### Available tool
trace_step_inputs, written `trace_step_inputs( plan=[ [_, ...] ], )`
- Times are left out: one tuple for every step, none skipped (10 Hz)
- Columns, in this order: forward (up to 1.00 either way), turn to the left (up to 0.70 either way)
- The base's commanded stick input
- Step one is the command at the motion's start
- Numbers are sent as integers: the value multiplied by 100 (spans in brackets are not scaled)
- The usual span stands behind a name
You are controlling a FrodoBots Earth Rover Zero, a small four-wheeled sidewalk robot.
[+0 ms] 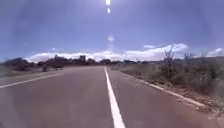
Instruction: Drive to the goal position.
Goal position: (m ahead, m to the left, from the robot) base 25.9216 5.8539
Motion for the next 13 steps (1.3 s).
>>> trace_step_inputs(
  plan=[
    [70,-14],
    [70,-14],
    [70,-14],
    [70,-14],
    [70,-14],
    [70,-14],
    [70,-14],
    [70,-14],
    [70,-14],
    [70,-14],
    [70,-14],
    [70,-14],
    [70,-14]
  ],
)
